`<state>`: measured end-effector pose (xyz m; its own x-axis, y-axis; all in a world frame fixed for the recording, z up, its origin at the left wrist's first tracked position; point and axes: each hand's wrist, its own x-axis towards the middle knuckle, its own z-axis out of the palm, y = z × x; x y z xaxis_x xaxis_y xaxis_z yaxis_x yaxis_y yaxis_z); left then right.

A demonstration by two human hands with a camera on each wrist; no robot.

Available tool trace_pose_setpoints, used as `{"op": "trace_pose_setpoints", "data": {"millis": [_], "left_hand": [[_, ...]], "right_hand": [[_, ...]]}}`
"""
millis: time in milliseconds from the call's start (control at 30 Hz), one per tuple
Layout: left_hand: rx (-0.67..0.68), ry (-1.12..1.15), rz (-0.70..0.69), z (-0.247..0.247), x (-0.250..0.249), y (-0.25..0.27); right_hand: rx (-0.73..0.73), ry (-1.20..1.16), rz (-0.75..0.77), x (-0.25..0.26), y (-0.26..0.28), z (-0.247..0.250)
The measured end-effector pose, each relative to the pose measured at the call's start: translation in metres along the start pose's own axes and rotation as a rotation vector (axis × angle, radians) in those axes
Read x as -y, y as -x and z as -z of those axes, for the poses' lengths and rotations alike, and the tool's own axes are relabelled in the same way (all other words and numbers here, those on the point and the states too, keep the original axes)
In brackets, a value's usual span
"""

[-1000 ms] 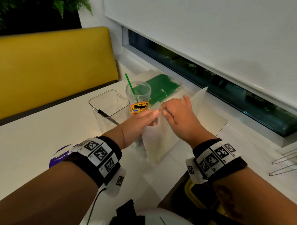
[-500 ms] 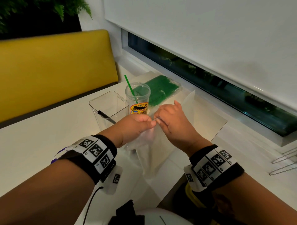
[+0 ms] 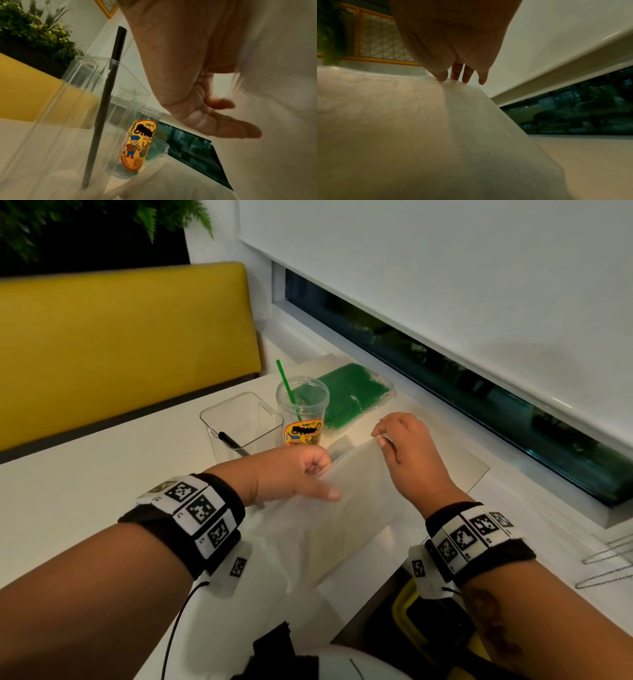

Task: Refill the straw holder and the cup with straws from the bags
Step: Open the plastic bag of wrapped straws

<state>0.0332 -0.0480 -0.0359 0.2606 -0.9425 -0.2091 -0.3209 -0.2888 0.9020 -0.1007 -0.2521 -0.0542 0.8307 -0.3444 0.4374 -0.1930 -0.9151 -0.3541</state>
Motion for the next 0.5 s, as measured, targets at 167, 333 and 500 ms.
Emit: {"op": "trace_pose_setpoints", "data": {"millis": [167,333,500], "left_hand": [[-0.056,0.173,0.111,-0.003,-0.016,-0.011],[-0.131,0.207,0.223,-0.013,-0.013,-0.019],[-0.267,0.232,0.225,-0.012,-0.011,-0.021]], "right_hand": [[0.013,-0.012,0.048,0.012,0.000,-0.005],[0.115,0.016,0.240,0.040,0.003,-0.008],[0.172,-0.040,0.235,0.055,0.005,-0.013]]}}
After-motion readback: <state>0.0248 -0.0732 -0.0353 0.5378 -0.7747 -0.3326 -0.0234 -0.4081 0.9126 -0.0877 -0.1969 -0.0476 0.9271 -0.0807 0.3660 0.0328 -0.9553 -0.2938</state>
